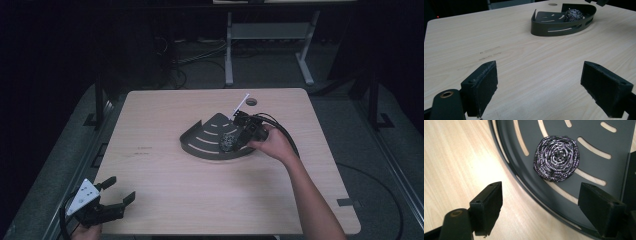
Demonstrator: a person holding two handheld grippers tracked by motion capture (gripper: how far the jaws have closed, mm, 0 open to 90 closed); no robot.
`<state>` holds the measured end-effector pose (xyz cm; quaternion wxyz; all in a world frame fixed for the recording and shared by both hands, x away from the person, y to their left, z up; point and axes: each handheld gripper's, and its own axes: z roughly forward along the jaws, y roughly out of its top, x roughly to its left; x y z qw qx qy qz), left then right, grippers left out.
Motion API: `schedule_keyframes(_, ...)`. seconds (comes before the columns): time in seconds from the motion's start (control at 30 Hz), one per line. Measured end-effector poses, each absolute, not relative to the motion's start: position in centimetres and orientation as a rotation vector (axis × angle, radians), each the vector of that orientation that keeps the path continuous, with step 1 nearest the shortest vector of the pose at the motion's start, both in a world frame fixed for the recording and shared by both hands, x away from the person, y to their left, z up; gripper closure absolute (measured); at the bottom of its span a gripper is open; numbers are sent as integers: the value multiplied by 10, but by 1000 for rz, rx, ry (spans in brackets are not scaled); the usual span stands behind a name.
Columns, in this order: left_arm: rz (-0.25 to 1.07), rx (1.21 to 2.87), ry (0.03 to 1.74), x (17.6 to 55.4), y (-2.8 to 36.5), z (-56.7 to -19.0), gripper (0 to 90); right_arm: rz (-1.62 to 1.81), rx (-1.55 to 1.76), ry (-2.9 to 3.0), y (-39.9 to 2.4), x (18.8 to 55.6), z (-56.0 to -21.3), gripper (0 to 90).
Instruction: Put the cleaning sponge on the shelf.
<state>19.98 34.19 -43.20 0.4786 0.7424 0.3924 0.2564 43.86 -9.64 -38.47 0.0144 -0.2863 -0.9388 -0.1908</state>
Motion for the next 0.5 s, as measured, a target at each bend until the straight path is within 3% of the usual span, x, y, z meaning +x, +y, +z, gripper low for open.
schedule_keyframes(0.5, 624, 1815, 956, 200, 340, -432, 133, -638, -880, -2949, -125, 402, -383, 192)
